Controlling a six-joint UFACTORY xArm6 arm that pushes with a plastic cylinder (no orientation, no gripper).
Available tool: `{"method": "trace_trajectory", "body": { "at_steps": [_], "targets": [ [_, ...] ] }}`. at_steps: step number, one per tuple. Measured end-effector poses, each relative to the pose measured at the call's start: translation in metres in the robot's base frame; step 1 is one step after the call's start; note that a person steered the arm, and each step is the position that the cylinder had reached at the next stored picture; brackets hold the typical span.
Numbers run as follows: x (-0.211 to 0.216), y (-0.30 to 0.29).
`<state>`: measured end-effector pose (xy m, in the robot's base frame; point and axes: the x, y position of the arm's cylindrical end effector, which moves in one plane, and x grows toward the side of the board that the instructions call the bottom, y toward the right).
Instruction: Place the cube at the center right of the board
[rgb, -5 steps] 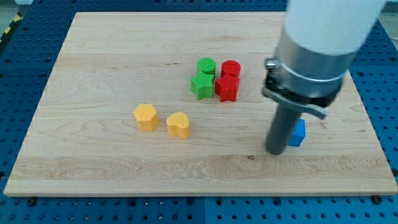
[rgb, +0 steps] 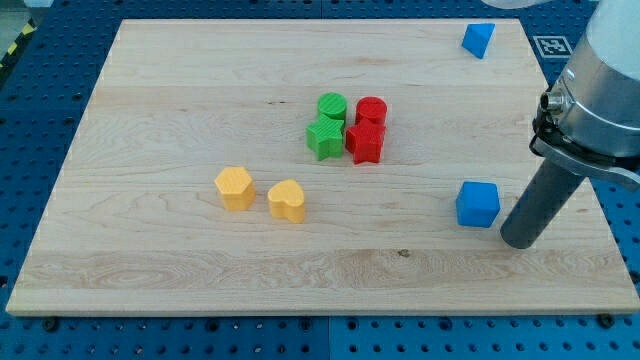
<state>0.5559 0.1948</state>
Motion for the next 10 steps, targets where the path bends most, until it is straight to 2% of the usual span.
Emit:
{"method": "trace_trajectory", "body": {
  "at_steps": [3, 5, 6, 7, 8, 9, 10],
  "targets": [
    [0.000, 0.014],
    [-0.010, -0.074],
    [-0.015, -0.008],
    [-0.015, 0.025],
    [-0.020, -0.004],
    [-0.033, -0.007],
    [-0.036, 0.035]
  ]
}}
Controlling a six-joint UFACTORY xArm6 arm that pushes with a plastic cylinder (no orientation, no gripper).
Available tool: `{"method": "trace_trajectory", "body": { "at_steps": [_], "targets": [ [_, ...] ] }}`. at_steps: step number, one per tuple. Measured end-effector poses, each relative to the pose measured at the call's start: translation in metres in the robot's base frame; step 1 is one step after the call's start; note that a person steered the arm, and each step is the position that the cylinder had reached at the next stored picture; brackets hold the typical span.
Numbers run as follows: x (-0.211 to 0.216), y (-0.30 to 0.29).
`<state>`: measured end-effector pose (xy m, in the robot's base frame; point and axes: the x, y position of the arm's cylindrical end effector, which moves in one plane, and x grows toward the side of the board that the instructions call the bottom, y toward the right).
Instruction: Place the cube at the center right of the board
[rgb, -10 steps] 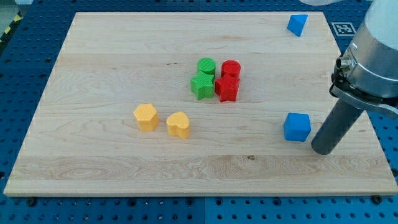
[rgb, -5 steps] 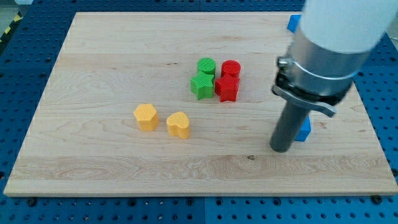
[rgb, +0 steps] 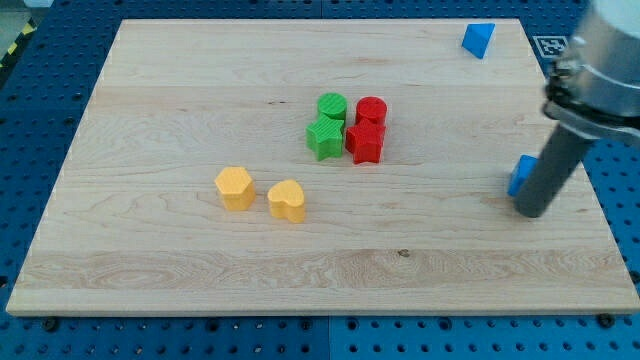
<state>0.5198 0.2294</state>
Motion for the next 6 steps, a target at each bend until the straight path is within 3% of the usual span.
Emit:
{"method": "trace_trajectory", "body": {
  "at_steps": [1, 3, 6],
  "targets": [
    [-0.002, 0.007],
    [-0.055, -0.025],
    [-0.061, -0.008]
  ]
}}
